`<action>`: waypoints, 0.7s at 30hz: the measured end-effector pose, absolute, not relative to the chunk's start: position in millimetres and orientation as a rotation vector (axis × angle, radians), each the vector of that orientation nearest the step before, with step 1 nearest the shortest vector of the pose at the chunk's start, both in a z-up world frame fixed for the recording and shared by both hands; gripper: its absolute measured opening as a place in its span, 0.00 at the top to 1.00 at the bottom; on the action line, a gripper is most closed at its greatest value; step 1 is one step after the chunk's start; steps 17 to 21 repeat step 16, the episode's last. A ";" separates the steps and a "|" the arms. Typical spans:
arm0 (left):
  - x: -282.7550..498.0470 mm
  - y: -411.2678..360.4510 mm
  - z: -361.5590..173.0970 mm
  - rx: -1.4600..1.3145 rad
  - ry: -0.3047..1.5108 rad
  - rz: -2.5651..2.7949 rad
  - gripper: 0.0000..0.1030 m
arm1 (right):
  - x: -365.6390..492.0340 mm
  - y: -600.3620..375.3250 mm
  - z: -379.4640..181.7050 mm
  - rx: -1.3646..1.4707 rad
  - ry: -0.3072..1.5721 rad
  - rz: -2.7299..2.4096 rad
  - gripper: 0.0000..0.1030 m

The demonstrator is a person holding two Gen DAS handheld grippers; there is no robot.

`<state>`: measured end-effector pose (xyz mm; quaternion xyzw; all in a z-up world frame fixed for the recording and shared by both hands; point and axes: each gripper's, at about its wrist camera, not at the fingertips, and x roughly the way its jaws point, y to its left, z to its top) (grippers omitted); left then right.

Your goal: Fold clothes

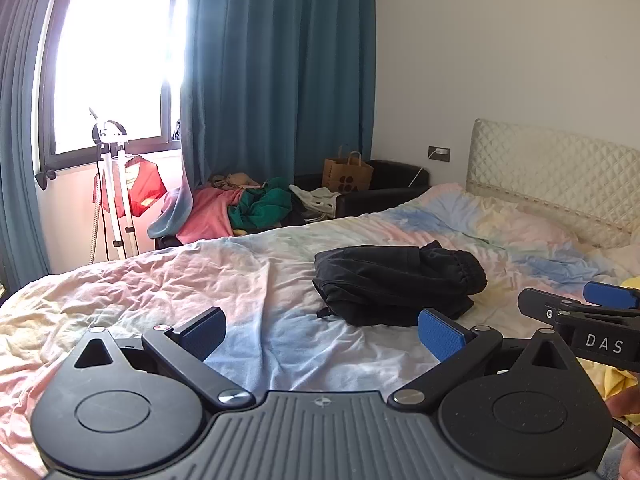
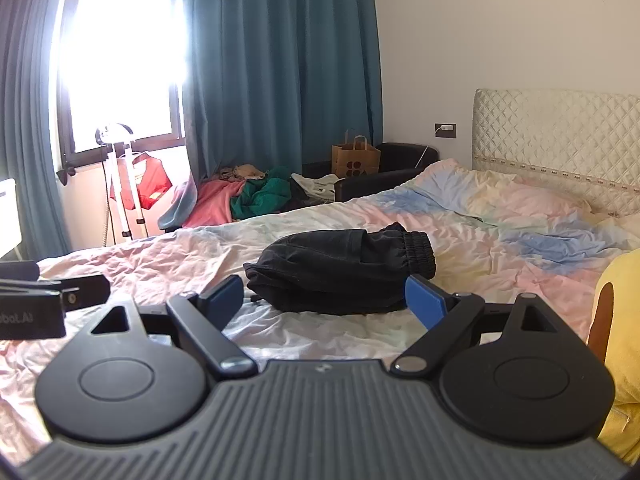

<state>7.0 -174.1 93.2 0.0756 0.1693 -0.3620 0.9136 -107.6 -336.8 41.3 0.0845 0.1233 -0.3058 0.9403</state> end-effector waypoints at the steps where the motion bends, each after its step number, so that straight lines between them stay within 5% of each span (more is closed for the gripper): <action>1: 6.9 -174.1 93.0 0.157 0.348 -0.745 0.00 | -107.6 -337.0 40.9 0.176 0.252 -0.623 0.13; 21: 9.7 -175.3 87.0 0.154 0.369 -0.769 0.00 | -106.1 -338.7 36.4 0.168 0.267 -0.641 0.13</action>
